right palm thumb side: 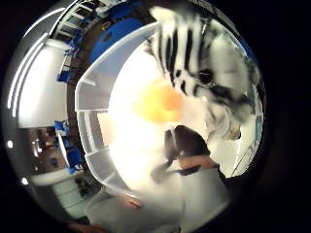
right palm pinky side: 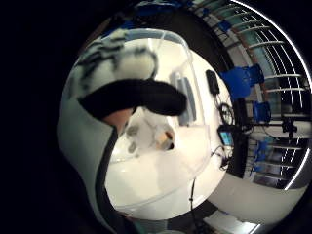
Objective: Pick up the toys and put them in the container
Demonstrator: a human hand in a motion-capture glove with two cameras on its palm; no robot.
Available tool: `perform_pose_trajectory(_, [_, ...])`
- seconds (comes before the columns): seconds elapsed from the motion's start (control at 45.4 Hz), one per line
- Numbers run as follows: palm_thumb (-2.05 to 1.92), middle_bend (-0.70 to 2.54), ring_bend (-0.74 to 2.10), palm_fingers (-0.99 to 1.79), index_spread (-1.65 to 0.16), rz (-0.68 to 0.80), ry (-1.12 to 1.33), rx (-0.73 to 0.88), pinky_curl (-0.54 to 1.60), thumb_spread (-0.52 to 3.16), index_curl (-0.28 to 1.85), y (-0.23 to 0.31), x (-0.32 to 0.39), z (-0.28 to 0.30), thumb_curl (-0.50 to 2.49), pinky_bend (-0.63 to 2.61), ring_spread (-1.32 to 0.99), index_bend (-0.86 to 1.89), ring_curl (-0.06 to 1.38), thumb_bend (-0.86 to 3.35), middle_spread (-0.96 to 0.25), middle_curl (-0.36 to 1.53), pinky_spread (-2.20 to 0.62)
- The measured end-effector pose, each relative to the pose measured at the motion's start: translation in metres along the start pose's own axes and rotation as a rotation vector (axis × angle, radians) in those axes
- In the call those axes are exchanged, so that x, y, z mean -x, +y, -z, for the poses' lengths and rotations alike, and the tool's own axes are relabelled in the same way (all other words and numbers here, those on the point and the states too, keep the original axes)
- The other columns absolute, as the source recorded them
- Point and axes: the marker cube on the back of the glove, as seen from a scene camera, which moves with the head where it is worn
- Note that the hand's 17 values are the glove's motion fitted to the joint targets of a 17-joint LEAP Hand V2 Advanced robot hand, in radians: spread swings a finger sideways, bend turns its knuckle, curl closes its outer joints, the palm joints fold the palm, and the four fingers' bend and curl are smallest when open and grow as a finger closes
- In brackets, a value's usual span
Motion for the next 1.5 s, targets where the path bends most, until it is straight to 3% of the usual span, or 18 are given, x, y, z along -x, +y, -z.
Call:
perform_pose_trajectory(0.176, [0.29, 0.07, 0.59, -0.35, -0.31, 0.061, -0.068, -0.013, 0.48, 1.20, 0.12, 0.018, 0.000, 0.005, 0.66, 1.64, -0.17, 0.04, 0.41, -0.03, -0.12, 0.44, -0.06])
perform_pose_trajectory(0.419, [0.19, 0.14, 0.58, -0.23, -0.31, 0.154, -0.059, -0.029, 0.40, 1.31, 0.13, 0.076, -0.018, 0.017, 0.54, 1.45, -0.14, 0.09, 0.39, -0.02, -0.12, 0.37, 0.01])
perform_pose_trajectory(0.529, [0.17, 0.15, 0.56, -0.21, -0.32, 0.322, -0.336, -0.031, 0.37, 1.34, 0.13, 0.143, -0.029, 0.028, 0.50, 1.37, -0.13, 0.10, 0.39, -0.02, -0.12, 0.36, 0.03])
perform_pose_trajectory(0.683, [0.04, 0.21, 0.44, -0.13, -0.33, 0.469, -0.357, -0.088, 0.31, 1.37, 0.18, 0.295, -0.053, 0.006, 0.43, 1.15, -0.12, 0.19, 0.35, -0.04, -0.14, 0.37, 0.04])
perform_pose_trajectory(0.793, [-0.02, 0.22, 0.37, -0.07, -0.35, 0.434, -0.249, -0.132, 0.28, 1.38, 0.22, 0.386, -0.057, -0.021, 0.40, 1.06, -0.11, 0.20, 0.33, -0.03, -0.14, 0.38, 0.05])
perform_pose_trajectory(0.881, [-0.04, 0.22, 0.34, -0.06, -0.35, 0.375, -0.174, -0.162, 0.27, 1.38, 0.24, 0.423, -0.058, -0.036, 0.37, 1.02, -0.11, 0.19, 0.32, -0.04, -0.14, 0.38, 0.05])
perform_pose_trajectory(1.234, [-0.02, 0.23, 0.32, 0.04, -0.37, 0.263, -0.232, -0.156, 0.25, 1.41, 0.29, 0.515, -0.030, -0.121, 0.30, 0.91, -0.11, 0.19, 0.32, -0.02, -0.16, 0.39, 0.06])
perform_pose_trajectory(1.498, [0.00, 0.23, 0.34, 0.05, -0.37, 0.289, -0.176, -0.107, 0.26, 1.43, 0.31, 0.530, 0.004, -0.170, 0.29, 0.86, -0.12, 0.18, 0.32, -0.01, -0.17, 0.39, 0.06])
